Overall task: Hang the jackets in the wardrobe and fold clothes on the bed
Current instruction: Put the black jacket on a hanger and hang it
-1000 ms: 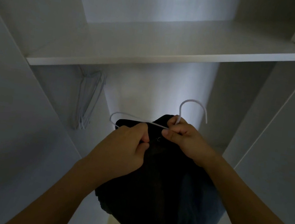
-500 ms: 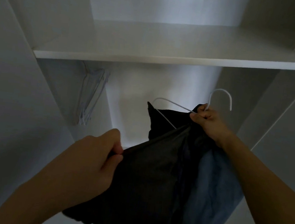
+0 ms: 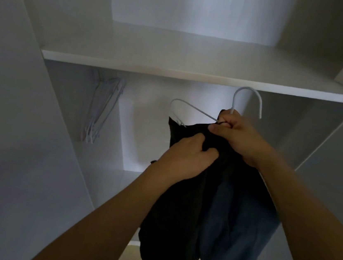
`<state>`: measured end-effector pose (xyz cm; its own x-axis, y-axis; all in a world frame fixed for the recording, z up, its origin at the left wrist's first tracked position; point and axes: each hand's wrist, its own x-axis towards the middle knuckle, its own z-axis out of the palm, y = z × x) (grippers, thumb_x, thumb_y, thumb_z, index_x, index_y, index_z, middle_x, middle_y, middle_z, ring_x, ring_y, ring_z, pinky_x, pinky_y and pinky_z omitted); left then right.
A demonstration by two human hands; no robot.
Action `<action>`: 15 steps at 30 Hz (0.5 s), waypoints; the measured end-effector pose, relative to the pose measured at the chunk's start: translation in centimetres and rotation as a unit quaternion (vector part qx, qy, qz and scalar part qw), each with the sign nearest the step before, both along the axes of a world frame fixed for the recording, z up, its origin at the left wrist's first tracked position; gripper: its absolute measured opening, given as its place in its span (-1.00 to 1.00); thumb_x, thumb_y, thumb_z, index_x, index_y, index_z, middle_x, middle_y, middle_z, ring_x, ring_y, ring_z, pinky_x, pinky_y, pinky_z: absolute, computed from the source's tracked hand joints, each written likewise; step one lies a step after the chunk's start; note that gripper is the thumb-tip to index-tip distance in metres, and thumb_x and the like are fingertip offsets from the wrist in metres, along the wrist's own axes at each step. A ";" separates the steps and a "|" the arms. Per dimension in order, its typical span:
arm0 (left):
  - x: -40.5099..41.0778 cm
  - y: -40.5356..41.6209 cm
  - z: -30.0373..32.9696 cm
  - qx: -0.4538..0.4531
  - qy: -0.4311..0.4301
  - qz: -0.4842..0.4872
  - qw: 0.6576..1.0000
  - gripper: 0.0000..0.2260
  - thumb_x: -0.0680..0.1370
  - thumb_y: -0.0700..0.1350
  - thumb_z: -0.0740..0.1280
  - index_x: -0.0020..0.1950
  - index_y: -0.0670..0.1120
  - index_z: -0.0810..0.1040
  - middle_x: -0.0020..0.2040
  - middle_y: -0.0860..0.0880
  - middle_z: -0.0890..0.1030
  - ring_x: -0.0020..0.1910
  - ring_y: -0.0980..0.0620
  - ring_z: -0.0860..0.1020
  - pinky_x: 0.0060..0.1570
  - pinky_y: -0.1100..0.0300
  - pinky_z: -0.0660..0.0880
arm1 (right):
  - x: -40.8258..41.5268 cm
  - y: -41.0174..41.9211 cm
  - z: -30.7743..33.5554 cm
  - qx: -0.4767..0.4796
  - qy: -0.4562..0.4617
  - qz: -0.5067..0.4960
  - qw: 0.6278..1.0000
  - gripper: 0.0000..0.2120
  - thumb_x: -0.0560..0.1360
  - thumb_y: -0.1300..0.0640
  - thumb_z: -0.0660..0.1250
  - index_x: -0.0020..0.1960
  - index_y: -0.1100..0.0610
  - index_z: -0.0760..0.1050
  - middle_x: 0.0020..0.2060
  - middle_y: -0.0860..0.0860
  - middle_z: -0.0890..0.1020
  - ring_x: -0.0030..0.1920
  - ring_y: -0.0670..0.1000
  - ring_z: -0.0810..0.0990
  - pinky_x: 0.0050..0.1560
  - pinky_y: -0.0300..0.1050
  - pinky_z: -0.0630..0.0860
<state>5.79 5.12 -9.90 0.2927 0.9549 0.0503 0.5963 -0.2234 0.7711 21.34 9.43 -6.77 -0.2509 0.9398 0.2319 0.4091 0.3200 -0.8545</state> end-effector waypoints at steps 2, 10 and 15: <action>0.4 0.4 -0.3 0.033 0.014 0.010 0.999 -0.74 0.59 0.07 0.14 -0.24 -0.02 0.38 -0.29 0.02 0.48 -0.34 0.09 0.46 -0.37 0.17 0.29 | 0.0 0.1 0.2 0.020 -0.018 -0.006 1.000 -0.57 0.49 0.25 0.38 -0.40 0.08 0.21 -0.27 -0.01 0.33 -0.25 -0.10 0.35 -0.14 -0.23 0.32; -0.3 -0.7 0.1 0.114 0.092 0.003 0.989 -0.66 0.67 -0.02 0.08 -0.29 -0.06 0.30 -0.35 0.01 0.42 -0.40 0.08 0.40 -0.41 0.18 0.26 | 1.9 2.1 -1.1 -0.032 0.019 -0.053 0.998 -0.64 0.50 0.23 0.39 -0.38 0.25 0.30 -0.22 0.11 0.36 -0.20 0.03 0.38 -0.07 -0.12 0.35; -2.4 -5.1 0.4 0.127 0.130 -0.059 0.982 -0.64 0.68 0.00 0.09 -0.30 -0.06 0.28 -0.39 0.02 0.39 -0.45 0.10 0.35 -0.42 0.21 0.28 | 3.7 3.4 -2.1 -0.056 0.048 -0.115 0.991 -0.67 0.48 0.21 0.41 -0.29 0.41 0.40 -0.28 0.06 0.42 -0.31 -0.11 0.46 -0.21 -0.24 0.40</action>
<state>3.34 0.01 -9.53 0.4350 0.8800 0.1907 0.7242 -0.4677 0.5068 25.03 12.78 -8.91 -0.0081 0.9909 0.1345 0.3751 0.1277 -0.9182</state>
